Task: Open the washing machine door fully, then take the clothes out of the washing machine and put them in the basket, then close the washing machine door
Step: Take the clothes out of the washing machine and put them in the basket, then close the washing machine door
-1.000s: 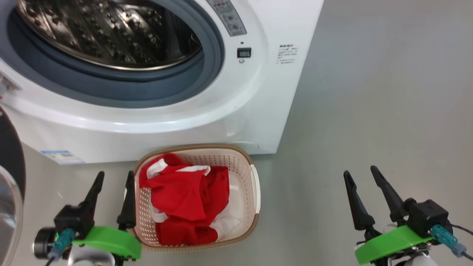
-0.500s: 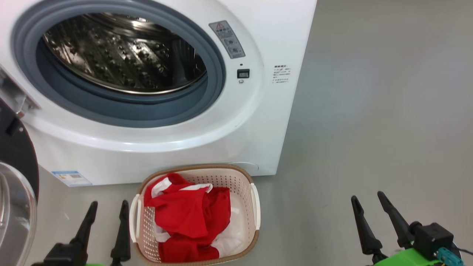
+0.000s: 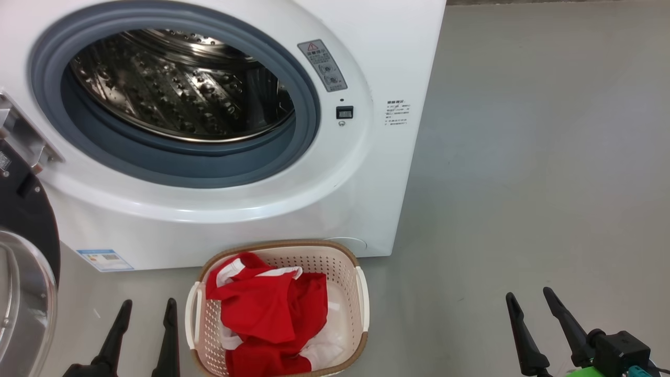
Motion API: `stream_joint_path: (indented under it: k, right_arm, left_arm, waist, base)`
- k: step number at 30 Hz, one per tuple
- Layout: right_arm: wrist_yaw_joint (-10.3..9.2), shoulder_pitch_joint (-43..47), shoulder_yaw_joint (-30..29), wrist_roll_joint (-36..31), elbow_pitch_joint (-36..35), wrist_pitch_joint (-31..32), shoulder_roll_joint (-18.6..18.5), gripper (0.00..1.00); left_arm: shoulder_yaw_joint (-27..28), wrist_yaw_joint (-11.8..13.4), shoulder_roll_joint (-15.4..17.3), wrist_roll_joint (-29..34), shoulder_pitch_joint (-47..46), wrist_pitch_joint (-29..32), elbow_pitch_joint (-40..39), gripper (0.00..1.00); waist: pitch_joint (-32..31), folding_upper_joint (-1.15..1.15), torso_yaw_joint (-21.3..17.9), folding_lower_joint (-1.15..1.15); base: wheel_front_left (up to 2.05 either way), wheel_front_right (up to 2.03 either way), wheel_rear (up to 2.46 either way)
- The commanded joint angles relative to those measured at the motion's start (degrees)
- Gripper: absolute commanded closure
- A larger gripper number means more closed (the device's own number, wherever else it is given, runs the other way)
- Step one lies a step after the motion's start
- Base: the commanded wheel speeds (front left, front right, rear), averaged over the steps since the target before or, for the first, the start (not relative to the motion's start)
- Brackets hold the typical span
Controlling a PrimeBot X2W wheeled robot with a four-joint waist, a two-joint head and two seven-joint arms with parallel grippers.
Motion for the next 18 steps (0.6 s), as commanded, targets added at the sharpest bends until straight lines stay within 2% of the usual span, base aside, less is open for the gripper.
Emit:
stream_joint_path:
  k: [1, 13, 18]
  right_arm:
    - [0.36, -0.75, 1.01, 0.95, -1.62, -0.37, -1.09, 0.0]
    - [0.36, -0.94, 0.83, 0.67, -1.73, -0.37, -1.03, 0.0]
    - [0.36, -1.08, 0.85, 0.61, -1.79, -0.37, -0.98, 0.0]
  left_arm:
    - [2.07, -0.32, 0.63, -0.09, -0.76, -0.29, -1.58, 0.0]
    - [2.07, -0.32, 0.53, 0.43, -1.1, -0.29, -1.88, 0.0]
    - [2.41, -0.32, 0.52, 1.42, -1.3, -0.29, -1.86, 0.0]
  waist:
    - [0.18, 0.0, -0.01, 0.0]
    - [0.22, 0.0, 0.11, 0.0]
    - [0.41, 0.0, 0.19, 0.0]
  base:
    - [0.0, 0.0, 0.0]
    - [-0.01, 0.01, 0.0]
    - [-0.54, 0.54, 0.0]
